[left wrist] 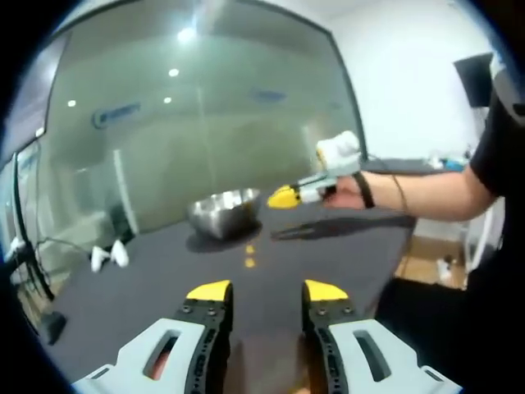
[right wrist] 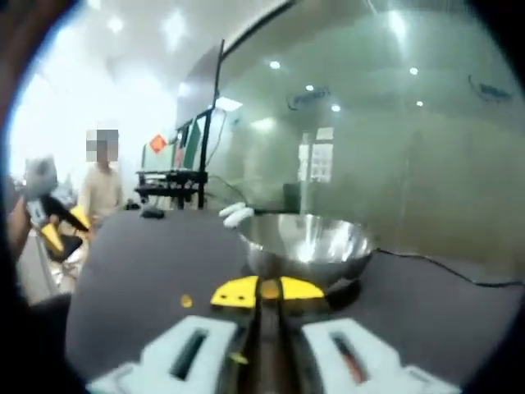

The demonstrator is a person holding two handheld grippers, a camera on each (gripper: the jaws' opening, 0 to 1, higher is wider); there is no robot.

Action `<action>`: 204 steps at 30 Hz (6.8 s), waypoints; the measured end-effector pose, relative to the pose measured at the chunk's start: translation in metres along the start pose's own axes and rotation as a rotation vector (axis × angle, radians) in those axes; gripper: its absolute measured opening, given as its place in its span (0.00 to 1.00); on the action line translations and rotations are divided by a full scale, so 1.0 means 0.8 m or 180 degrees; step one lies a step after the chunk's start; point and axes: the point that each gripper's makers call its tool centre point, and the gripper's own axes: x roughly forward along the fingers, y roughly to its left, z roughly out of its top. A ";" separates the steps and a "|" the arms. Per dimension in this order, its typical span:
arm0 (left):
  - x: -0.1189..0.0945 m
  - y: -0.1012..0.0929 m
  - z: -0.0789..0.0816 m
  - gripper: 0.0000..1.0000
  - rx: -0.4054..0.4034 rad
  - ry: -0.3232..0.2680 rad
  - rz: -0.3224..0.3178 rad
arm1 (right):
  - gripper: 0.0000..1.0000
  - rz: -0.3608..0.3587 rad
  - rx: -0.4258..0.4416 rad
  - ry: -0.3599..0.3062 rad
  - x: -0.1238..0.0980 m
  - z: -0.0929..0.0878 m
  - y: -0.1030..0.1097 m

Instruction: Pick up the QQ candy scattered on the table and place it into the stainless steel bowl on the table

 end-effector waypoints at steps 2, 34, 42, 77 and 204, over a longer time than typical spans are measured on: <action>-0.001 0.002 0.000 0.35 -0.0007 -0.0001 0.0017 | 0.10 -0.0027 -0.0037 -0.0051 0.006 0.010 -0.002; -0.011 0.026 0.002 0.35 -0.0002 -0.0081 0.0199 | 0.24 -0.0502 0.0138 -0.0104 0.069 0.027 -0.072; -0.010 0.022 0.000 0.35 0.0038 -0.0053 0.0174 | 0.23 -0.0421 0.0117 -0.0115 0.057 0.034 -0.065; -0.005 0.012 0.004 0.35 0.0013 -0.0105 0.0182 | 0.21 0.0192 0.0259 0.0079 -0.039 -0.063 0.007; 0.008 0.000 -0.014 0.35 -0.0003 0.0113 0.0012 | 0.30 0.0651 0.0317 0.0206 0.045 0.055 0.011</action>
